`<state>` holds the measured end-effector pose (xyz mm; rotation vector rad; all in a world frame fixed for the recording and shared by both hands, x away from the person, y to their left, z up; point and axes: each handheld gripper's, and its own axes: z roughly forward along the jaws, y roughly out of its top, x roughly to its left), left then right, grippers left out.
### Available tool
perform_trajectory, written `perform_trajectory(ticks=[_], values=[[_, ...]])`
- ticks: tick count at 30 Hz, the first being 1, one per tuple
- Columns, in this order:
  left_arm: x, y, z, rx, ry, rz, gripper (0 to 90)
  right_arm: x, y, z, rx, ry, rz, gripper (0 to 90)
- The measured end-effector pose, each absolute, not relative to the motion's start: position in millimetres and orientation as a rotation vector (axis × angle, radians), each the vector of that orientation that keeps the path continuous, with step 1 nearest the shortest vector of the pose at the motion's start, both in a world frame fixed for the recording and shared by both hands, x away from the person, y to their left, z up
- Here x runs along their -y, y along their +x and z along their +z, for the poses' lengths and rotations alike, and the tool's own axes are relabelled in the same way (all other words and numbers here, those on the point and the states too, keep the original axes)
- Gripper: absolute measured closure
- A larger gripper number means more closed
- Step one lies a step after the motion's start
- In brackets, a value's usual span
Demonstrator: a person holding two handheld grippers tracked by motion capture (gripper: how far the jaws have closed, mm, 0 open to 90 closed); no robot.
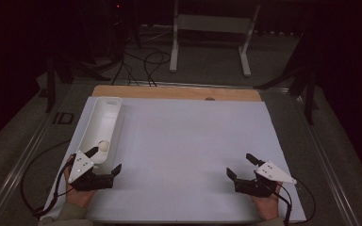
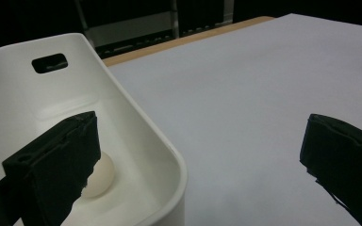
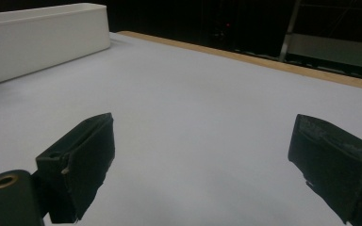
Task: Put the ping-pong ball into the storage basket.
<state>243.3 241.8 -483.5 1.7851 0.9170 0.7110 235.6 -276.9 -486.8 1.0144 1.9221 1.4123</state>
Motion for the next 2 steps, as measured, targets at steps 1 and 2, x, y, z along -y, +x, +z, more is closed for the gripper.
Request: perform_trajectory(ticks=[1, 2], values=[[-241.8, 243.3, -483.5, -0.917, 1.785, 0.711, 0.0, 276.7, 235.6, -486.8, -1.921, 1.012, 1.413, 7.5], [-242.1, 243.1, -483.2, -0.919, 1.783, 0.719, 0.0, 276.5, 235.6, -486.8, -1.921, 1.011, 1.412, 7.5]])
